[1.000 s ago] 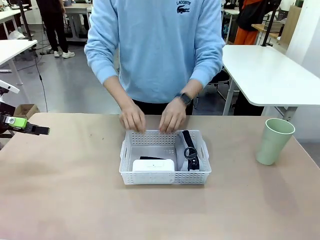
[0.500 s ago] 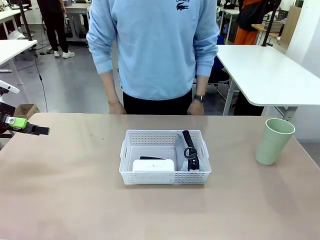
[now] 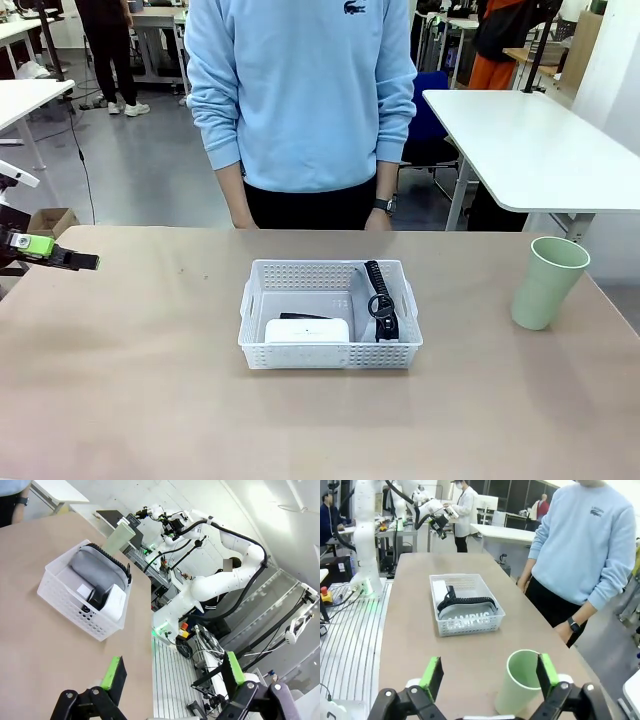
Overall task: Efficiently arrange items inside the basket to fit them all.
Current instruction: Pick up the Reusable plastic cup and place it inside the Organizing basket.
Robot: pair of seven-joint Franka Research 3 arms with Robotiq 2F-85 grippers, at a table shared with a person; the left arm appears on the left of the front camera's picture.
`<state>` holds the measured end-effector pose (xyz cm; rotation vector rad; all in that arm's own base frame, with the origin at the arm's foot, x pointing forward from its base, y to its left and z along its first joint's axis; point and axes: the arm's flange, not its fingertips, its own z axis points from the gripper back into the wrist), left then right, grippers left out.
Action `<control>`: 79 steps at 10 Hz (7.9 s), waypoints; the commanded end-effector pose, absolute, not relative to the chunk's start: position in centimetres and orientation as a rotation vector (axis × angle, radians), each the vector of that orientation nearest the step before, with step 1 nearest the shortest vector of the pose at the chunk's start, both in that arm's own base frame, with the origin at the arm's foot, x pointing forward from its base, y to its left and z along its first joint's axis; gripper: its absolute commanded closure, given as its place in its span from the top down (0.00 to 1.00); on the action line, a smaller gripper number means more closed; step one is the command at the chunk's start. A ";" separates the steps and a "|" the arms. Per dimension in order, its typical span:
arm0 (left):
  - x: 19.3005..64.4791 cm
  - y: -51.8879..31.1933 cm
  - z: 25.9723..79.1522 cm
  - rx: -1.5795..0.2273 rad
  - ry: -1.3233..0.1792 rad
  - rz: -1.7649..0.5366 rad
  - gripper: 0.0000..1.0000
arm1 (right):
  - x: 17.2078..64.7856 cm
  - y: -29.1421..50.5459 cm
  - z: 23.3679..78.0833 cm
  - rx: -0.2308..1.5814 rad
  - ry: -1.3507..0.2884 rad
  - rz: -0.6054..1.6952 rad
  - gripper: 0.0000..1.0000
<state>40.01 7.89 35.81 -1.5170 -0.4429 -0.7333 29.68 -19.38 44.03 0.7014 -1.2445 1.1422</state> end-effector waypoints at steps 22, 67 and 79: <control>39.7 7.8 35.9 -1.515 -0.442 -0.730 1.00 | 42.3 -17.1 24.2 0.636 -1.057 0.934 1.00; 39.7 7.8 35.9 -1.515 -0.442 -0.730 1.00 | 31.4 -0.5 54.2 0.455 -0.815 1.228 0.86; 39.7 7.8 35.9 -1.515 -0.442 -0.730 1.00 | 34.7 34.4 51.0 0.221 -0.445 1.507 0.86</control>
